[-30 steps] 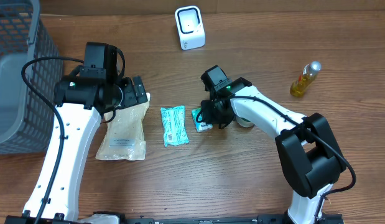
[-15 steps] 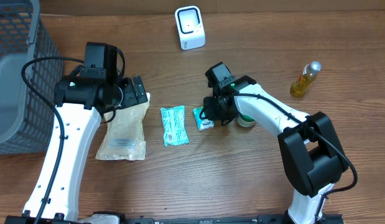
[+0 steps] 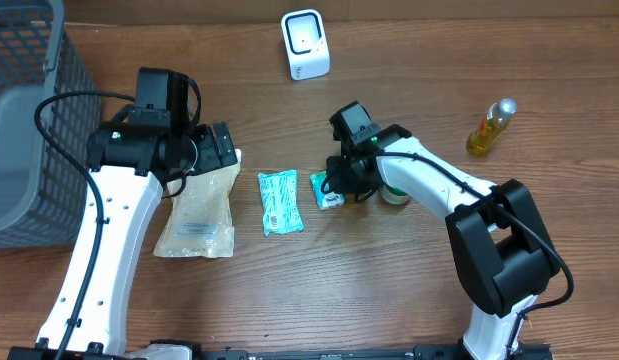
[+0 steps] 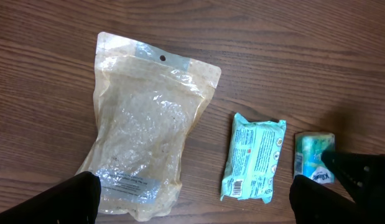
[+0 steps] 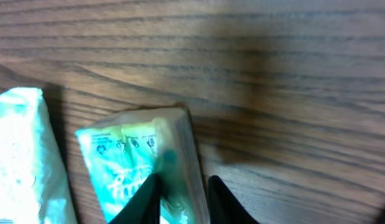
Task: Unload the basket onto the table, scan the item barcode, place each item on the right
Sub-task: 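Lift the tissue pack and rotate it with the right gripper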
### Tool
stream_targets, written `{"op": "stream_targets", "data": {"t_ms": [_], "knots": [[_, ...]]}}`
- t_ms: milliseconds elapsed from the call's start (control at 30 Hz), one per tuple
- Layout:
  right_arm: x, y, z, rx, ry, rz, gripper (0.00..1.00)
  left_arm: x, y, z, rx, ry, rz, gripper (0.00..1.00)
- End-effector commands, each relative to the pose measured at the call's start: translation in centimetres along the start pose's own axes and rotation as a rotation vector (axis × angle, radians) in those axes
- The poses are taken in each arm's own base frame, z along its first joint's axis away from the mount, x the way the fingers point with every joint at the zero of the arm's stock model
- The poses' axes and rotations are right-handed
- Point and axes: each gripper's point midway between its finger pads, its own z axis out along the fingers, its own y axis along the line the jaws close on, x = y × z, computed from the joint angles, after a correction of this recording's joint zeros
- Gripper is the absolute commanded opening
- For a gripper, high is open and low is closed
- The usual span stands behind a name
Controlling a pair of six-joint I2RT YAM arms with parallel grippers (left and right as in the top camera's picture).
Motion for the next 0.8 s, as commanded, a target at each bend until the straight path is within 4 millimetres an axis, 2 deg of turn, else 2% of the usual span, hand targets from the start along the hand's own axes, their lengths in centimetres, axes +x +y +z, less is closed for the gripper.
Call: {"op": "stream_targets", "data": {"t_ms": [0,167,267,333,500,600,767], "knots": [[1.2,-0.4,0.4,-0.018,0.011,0.003,0.2,-0.3,0.1,-0.2,-0.004,-0.011,0.004,0.99],[1.2,-1.0,0.4,-0.018,0.016,0.033,0.13,-0.3,0.1,-0.2,-0.004,-0.011,0.004,1.0],[1.2,-1.5,0.3,-0.012,0.022,0.062,0.14,-0.3,0.1,-0.2,-0.003,-0.011,0.004,1.0],[1.2,-1.5,0.3,-0.017,0.027,0.066,0.04,-0.3,0.1,-0.2,-0.004,-0.011,0.004,0.99],[1.7,0.9,-0.7,-0.193,0.08,0.033,0.04,-0.3,0.1,-0.2,-0.003,-0.011,0.004,1.0],[1.7,4.0,-3.8,-0.454,0.097,-0.065,0.04,-0.3,0.1,-0.2,-0.004,-0.011,0.004,0.99],[1.4,7.0,-10.4,-0.814,0.068,-0.161,0.04,-0.3,0.1,-0.2,-0.004,-0.011,0.004,1.0]]}}
